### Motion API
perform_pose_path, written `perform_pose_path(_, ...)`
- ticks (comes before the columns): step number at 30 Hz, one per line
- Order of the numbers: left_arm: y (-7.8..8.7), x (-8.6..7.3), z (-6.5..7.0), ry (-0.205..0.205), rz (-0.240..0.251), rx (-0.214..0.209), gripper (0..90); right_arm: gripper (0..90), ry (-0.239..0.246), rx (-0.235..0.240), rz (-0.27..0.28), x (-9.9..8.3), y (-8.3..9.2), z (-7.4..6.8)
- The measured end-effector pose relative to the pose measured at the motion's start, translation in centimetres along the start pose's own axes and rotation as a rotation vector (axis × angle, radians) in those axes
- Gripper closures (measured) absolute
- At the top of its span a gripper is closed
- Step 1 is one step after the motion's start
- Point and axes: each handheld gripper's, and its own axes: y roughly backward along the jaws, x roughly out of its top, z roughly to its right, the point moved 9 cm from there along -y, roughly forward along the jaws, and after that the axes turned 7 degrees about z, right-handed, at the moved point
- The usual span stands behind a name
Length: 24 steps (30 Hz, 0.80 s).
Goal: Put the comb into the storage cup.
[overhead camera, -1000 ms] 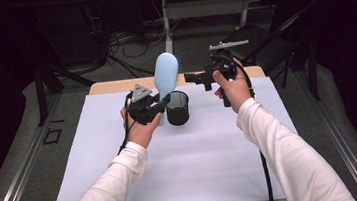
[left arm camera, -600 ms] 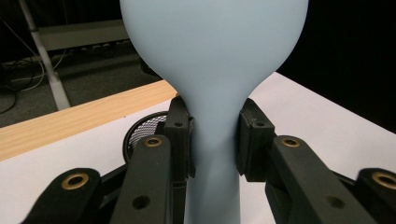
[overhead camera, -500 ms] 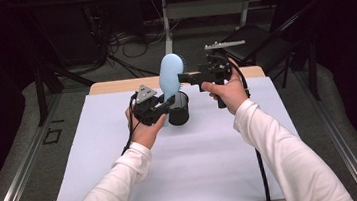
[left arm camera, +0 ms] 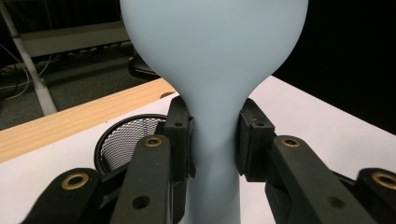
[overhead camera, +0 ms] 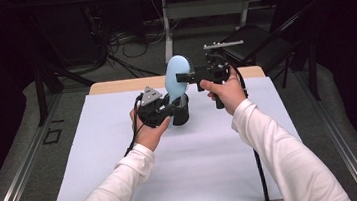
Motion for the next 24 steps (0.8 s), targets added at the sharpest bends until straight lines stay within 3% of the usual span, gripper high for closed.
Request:
perform_pose_path(6,-0.2,-0.1,0.3,-0.005,0.0,-0.008,70.0,14.2,-0.01,0.011,-0.009,-0.2,-0.1,0.1)
perform_pose_path(13,-0.3,-0.2,0.9,-0.006,0.001,-0.027,70.0,14.9,-0.017,0.019,-0.017,-0.4,-0.2,-0.1)
perform_pose_path(18,-0.4,-0.3,1.1,-0.008,0.001,-0.031,70.0,20.5,-0.026,0.019,-0.033,-0.6,-0.4,0.0)
perform_pose_path(24,-0.5,-0.3,1.2,-0.008,0.001,-0.032,70.0,26.2,-0.057,0.011,-0.018,-0.5,-0.3,0.2)
